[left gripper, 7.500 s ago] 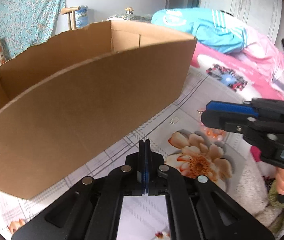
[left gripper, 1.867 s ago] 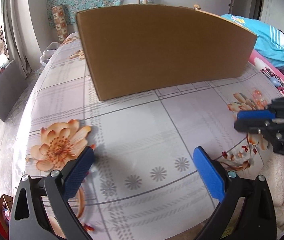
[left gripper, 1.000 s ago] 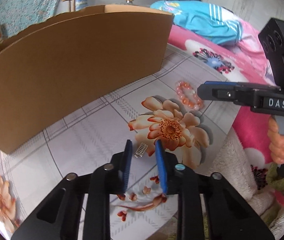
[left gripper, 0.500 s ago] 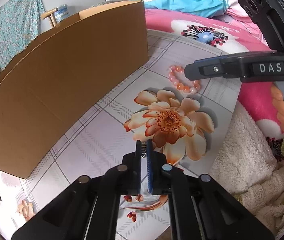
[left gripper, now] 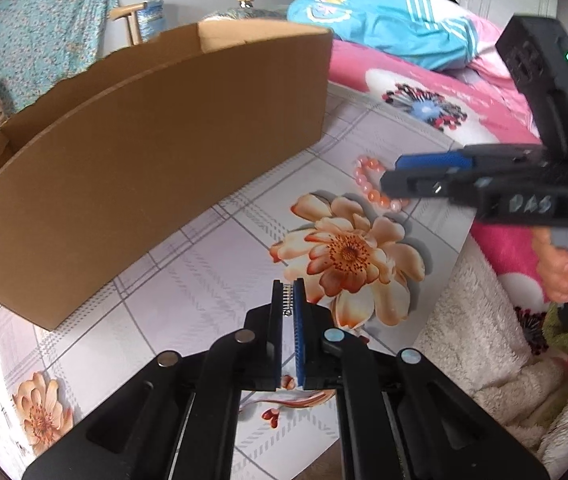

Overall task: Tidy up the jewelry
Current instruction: 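Close the right tool on the pink-orange bead bracelet and lift it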

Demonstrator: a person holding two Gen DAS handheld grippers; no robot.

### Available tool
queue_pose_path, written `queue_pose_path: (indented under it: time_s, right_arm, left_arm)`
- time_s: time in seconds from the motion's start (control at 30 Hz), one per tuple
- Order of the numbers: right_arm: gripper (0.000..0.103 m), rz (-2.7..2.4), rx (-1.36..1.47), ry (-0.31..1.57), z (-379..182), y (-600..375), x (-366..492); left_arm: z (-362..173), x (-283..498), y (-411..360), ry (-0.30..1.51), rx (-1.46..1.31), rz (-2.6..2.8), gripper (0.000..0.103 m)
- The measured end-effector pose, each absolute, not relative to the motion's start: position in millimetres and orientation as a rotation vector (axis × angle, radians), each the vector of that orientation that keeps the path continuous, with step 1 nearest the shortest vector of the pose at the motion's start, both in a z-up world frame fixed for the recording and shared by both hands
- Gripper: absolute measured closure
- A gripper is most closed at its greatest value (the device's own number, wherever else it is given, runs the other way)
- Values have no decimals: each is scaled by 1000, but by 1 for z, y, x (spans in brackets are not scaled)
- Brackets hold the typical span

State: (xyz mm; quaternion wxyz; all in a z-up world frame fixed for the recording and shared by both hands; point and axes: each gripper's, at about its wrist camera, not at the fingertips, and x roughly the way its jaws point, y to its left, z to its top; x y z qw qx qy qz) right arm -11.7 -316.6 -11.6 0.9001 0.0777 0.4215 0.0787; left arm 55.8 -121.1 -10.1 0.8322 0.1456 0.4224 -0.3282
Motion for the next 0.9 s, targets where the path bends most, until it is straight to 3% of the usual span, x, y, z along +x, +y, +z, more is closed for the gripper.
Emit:
queue_pose_path:
  time_s: [0.33,0.4,0.43,0.47,0.9]
  right_arm:
    - [74,103,32,971,-28,-300,19]
    - [83,80,-5,974,-28,-295,22]
    - [93,61,-32,974,-28,-293,23]
    - [95,52,-41,975,-29,-293,24]
    - [96,125,348,905,-12,-349,11]
  left_arm:
    - [-1,58,-106,858,233,-681,99]
    - [1,58,-102,848,213,-679,99]
    - [1,59,-101,845,206,-680,99]
    - [2,59,-98,840,194,-681,99]
    - [30,46,-79,761,152,-661,99]
